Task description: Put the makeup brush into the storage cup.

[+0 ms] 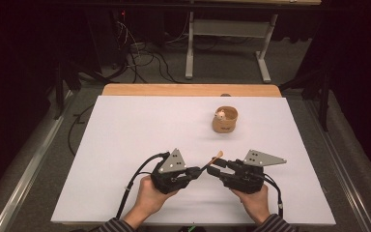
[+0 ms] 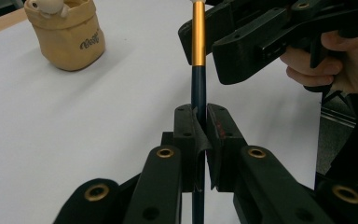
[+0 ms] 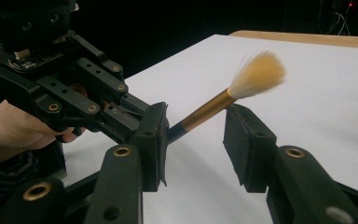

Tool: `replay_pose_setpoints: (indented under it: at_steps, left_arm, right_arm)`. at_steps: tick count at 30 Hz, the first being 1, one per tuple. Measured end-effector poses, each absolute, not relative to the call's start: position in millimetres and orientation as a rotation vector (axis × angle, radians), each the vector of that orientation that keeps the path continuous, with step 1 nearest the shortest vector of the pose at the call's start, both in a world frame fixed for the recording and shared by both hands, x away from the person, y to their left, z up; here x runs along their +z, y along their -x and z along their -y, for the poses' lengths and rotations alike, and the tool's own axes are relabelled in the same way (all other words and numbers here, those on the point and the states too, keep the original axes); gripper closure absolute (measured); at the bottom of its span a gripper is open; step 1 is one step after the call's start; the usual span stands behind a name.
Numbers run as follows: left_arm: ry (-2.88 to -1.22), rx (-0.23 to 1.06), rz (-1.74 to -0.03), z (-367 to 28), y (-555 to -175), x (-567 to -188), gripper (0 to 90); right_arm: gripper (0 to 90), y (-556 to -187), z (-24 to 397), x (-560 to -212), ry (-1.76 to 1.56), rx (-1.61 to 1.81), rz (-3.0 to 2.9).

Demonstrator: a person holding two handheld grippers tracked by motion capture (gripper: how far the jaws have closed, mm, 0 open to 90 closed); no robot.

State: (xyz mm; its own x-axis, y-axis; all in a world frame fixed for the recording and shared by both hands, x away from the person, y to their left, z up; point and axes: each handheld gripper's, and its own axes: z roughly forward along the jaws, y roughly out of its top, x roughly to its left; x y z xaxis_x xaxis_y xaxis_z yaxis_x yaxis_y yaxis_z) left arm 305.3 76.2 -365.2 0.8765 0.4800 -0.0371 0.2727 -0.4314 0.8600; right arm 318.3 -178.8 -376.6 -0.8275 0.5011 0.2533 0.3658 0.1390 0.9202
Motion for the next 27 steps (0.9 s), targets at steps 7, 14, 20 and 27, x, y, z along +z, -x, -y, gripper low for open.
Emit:
replay_pose_setpoints:
  at_steps: [7,14,20,27]
  left_arm:
    - [-2.044,0.256,-0.541,-74.9,-304.6,-366.8,83.3]
    - [-2.044,0.256,-0.538,-73.5,-303.8,-367.7,83.4]
    - [-2.039,0.258,-0.535,-73.8,-303.3,-367.1,83.4]
    - [-2.037,0.258,-0.538,-74.3,-303.8,-367.5,83.3]
  right_arm:
    - [65.0,-320.1,176.2,-377.2,-0.882,1.799,-2.285]
    - [68.4,-320.6,176.7,-377.0,-0.897,1.81,-2.283]
    - [70.8,-321.0,177.3,-376.9,-0.895,1.831,-2.28]
    - [73.4,-321.9,177.6,-377.1,-0.903,1.852,-2.282]
